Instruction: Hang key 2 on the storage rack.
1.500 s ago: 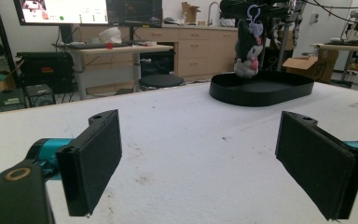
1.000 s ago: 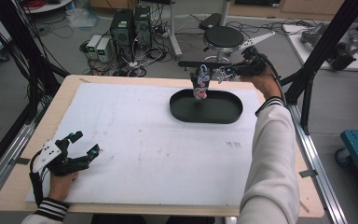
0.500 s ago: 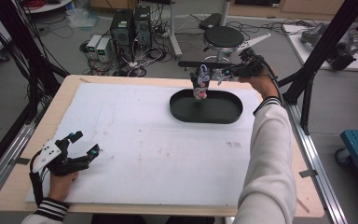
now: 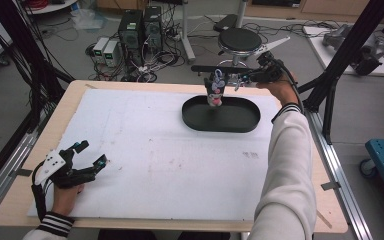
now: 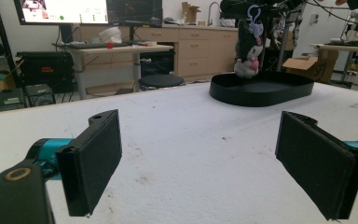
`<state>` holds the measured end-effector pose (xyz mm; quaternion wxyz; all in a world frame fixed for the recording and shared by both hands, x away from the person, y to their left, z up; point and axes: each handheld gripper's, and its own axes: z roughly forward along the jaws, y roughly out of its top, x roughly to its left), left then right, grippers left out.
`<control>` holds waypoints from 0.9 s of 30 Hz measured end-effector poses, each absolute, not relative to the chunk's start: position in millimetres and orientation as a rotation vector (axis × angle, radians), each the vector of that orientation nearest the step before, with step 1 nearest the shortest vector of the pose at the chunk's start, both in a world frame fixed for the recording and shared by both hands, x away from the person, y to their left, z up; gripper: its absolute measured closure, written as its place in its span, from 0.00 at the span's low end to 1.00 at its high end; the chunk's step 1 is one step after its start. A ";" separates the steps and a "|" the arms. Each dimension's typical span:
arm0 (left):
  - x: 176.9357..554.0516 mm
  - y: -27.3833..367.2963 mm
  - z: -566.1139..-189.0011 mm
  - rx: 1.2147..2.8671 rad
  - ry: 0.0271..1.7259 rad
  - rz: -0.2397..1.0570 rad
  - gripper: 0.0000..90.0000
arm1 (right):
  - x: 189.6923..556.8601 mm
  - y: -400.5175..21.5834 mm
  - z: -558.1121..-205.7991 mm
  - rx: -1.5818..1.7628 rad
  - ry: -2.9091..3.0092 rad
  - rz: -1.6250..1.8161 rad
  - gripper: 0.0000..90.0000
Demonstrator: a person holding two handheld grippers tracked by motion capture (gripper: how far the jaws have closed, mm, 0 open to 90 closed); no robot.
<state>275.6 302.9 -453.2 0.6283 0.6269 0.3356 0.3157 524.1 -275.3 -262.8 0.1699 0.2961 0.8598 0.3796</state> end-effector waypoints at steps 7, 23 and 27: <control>275.6 303.1 -453.1 1.439 0.768 0.723 0.17 | 527.2 -273.9 -264.9 0.853 2.423 1.071 0.98; 275.6 302.9 -453.2 1.436 0.769 0.723 0.17 | 533.9 -276.8 -268.1 0.875 2.354 1.057 0.98; 275.5 302.8 -453.2 1.437 0.767 0.723 0.17 | 535.2 -276.5 -269.3 0.891 2.344 1.045 0.98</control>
